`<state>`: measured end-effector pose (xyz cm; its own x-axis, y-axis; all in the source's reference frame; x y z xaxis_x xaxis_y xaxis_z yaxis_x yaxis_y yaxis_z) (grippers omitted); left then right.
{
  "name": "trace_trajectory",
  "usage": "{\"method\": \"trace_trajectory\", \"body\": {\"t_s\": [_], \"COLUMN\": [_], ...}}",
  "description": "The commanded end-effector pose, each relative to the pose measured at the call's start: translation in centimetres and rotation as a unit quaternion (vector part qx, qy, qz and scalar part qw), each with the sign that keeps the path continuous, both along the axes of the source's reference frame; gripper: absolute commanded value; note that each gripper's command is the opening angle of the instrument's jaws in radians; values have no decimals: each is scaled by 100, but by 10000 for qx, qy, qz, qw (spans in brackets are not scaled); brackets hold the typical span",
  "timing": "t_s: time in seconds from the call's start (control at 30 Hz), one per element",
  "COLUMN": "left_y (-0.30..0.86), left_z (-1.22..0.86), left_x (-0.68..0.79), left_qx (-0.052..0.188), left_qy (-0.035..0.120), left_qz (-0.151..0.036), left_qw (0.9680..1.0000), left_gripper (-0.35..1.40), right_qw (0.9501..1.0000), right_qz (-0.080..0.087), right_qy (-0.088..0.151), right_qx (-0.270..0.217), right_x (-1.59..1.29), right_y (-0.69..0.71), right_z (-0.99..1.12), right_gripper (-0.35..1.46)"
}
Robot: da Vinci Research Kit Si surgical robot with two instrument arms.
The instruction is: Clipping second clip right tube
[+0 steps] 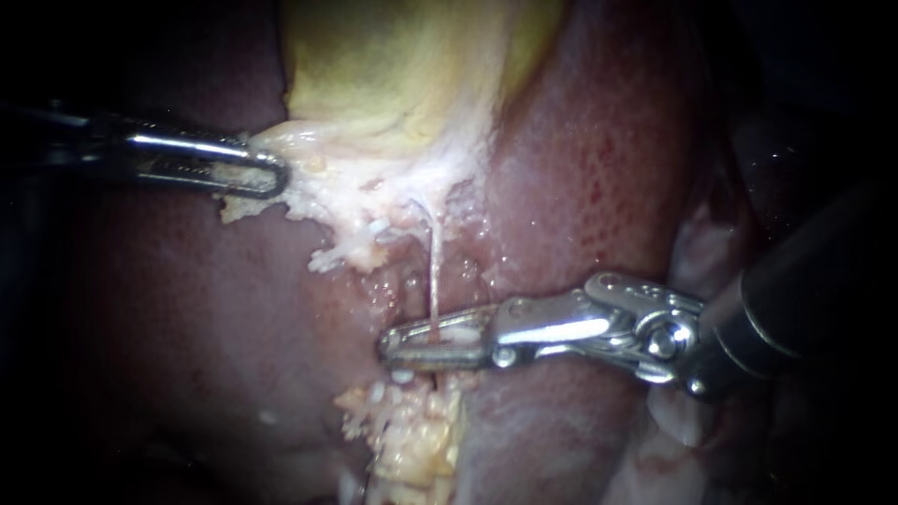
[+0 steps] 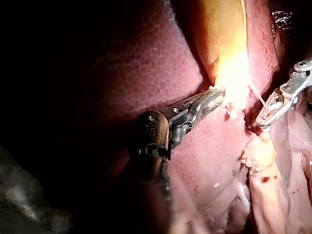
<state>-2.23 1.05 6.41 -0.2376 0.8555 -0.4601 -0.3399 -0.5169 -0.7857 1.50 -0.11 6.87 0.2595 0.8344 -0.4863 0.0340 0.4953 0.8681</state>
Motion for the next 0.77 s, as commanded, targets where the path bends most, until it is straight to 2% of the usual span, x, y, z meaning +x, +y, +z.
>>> {"method": "trace_trajectory", "body": {"t_s": [0.03, 0.77], "left_y": [0, 0], "left_z": [0, 0], "left_x": [0, -2], "left_qx": [1, 1], "left_qy": [1, 3], "left_qz": [-1, -6], "left_qw": [10000, 10000], "left_gripper": [-35, -35], "right_qw": [10000, 10000], "right_qz": [10, 35], "right_qy": [-16, -31], "right_qx": [49, 29], "right_x": [0, -4], "right_y": [-1, -1], "right_z": [1, 7], "right_gripper": [-35, -35]}}
